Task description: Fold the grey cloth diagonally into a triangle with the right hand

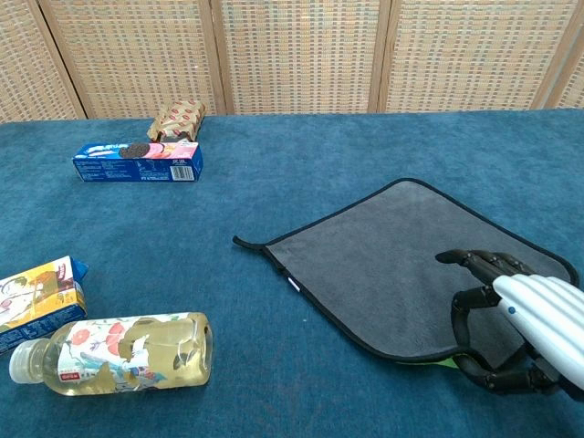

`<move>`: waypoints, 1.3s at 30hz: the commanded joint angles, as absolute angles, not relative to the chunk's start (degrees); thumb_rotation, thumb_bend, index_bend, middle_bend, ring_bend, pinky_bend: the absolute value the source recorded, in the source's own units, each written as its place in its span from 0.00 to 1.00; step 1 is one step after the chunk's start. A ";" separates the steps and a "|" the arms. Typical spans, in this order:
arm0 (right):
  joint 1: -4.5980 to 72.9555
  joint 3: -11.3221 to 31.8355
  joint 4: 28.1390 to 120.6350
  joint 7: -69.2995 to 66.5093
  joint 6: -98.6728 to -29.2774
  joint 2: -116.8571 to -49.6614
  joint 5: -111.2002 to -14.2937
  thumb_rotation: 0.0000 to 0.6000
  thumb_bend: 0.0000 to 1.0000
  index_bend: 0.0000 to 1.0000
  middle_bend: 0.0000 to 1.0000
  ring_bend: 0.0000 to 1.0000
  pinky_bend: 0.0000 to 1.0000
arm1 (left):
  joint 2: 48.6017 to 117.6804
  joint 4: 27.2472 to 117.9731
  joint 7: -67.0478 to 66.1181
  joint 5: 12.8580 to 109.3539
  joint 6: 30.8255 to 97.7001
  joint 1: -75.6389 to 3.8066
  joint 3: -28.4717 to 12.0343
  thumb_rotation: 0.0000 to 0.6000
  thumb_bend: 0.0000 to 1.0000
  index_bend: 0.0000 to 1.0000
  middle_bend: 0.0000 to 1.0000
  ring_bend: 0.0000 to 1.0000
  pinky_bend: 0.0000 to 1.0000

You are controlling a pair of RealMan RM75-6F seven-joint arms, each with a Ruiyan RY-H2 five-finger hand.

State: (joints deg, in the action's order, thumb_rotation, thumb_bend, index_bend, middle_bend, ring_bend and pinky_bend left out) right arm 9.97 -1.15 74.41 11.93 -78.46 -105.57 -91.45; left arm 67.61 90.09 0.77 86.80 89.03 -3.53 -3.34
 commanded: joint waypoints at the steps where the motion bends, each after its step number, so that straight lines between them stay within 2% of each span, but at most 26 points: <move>1: 10.61 -0.44 75.07 12.61 -78.54 -105.13 -91.72 1.00 0.55 0.61 0.10 0.00 0.00 | 67.55 90.14 0.85 86.77 89.09 -3.50 -3.38 1.00 0.15 0.00 0.00 0.00 0.00; 11: 13.52 2.73 77.04 15.65 -76.74 -103.97 -90.94 1.00 0.55 0.61 0.10 0.00 0.00 | 67.49 90.09 1.06 86.55 88.93 -3.52 -3.43 1.00 0.15 0.00 0.00 0.00 0.00; 24: 19.83 9.66 76.85 18.64 -71.61 -103.37 -87.48 1.00 0.55 0.61 0.11 0.00 0.00 | 67.68 89.78 0.87 85.74 88.50 -3.66 -3.74 1.00 0.15 0.00 0.00 0.00 0.00; 39: 28.25 16.34 70.84 19.82 -64.48 -104.37 -81.02 1.00 0.55 0.61 0.11 0.00 0.00 | 68.23 89.22 0.13 84.65 87.00 -4.30 -3.98 1.00 0.15 0.00 0.00 0.00 0.00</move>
State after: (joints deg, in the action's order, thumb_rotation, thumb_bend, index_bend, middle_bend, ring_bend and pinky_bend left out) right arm 27.53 15.73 71.57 19.90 -65.17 -104.11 -81.70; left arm 68.22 89.22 0.13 84.65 87.01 -4.28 -3.97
